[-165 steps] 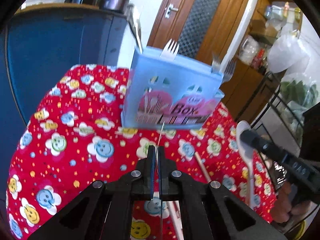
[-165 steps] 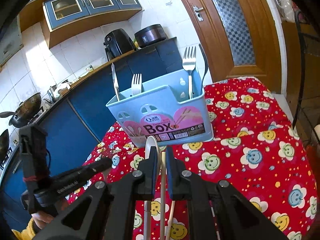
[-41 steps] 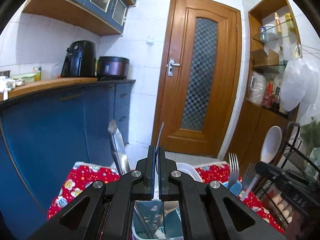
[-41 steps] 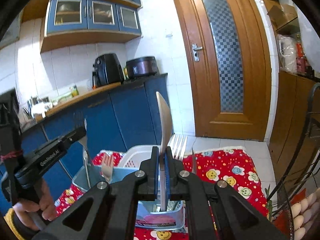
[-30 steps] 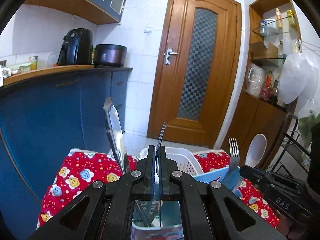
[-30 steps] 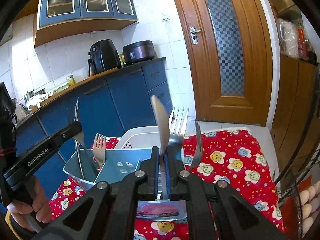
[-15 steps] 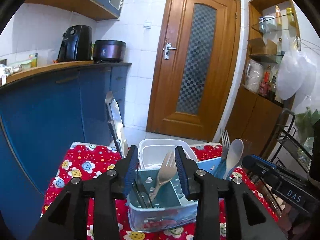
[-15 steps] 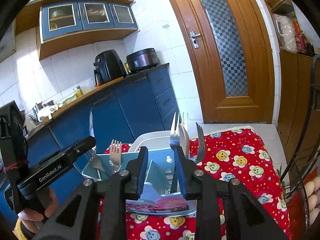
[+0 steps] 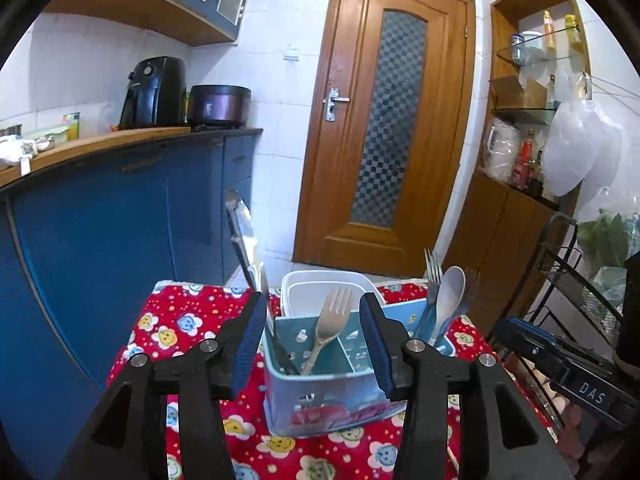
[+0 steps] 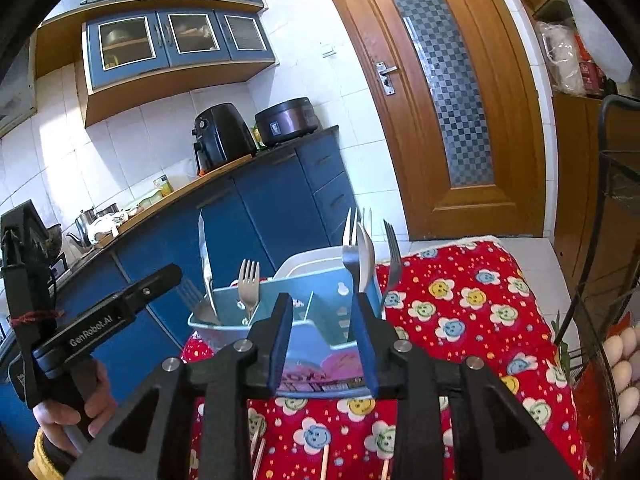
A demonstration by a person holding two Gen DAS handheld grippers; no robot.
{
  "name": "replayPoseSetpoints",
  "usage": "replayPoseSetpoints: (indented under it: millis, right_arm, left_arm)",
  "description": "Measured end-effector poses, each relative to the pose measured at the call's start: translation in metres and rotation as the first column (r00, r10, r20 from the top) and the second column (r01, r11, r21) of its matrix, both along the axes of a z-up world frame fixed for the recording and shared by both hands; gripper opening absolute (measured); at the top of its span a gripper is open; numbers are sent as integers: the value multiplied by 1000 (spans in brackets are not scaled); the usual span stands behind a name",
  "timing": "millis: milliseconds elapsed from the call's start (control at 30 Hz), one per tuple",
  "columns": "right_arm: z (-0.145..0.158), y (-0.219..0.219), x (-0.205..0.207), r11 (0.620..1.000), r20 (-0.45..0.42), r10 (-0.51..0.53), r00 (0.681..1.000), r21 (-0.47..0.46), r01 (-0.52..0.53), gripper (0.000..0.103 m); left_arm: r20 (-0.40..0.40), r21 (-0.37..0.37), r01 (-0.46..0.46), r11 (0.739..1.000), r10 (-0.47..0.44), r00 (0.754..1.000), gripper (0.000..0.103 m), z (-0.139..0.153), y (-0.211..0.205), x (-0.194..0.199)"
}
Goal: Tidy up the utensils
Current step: 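Move both tools back toward the wooden chopsticks on the cloth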
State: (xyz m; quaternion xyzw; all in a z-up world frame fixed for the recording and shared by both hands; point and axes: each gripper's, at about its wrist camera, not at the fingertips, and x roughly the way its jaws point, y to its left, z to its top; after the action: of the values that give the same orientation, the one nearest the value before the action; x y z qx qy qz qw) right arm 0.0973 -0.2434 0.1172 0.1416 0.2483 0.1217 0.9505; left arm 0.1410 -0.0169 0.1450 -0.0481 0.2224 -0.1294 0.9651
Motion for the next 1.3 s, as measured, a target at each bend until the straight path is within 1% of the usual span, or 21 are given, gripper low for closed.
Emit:
replayPoseSetpoints:
  millis: [167,367,600,767,933,1100,1300]
  right_arm:
    - [-6,1,-13,1000,-27,-5,1000,-5,5,34]
    - [-18,-2,-30,1000,-65,-16,998,10,17,35]
    - [-34,-6,-47,999,-118,-20,993,35,24,35]
    - [-44,-9,-57,999,-149,-24,988,37,30,35]
    - [-54,-9,-66,999,-186,-20,982,25,25,36]
    - [-64,-12,-72,1000,-218,-23,976,14,26,36]
    - [-80,-13,-74,1000,-273,-23,962,-5,22,36]
  left_arm:
    - [-15,-7,1,1000,-1,1000,50,-2,6,-17]
    - [-47,-20,-3,1000,2,999,50,-10,12,-35]
    - [-80,-23,-1,1000,-1,997,50,-27,17,-55]
    - [-124,-27,-3,1000,0,992,50,-41,19,-67]
    - [-174,-36,-4,999,-2,985,50,-55,21,-71]
    - [-206,-30,-5,1000,-1,979,50,-68,21,-74]
    - [-264,-20,5,1000,-10,964,50,-87,15,-73]
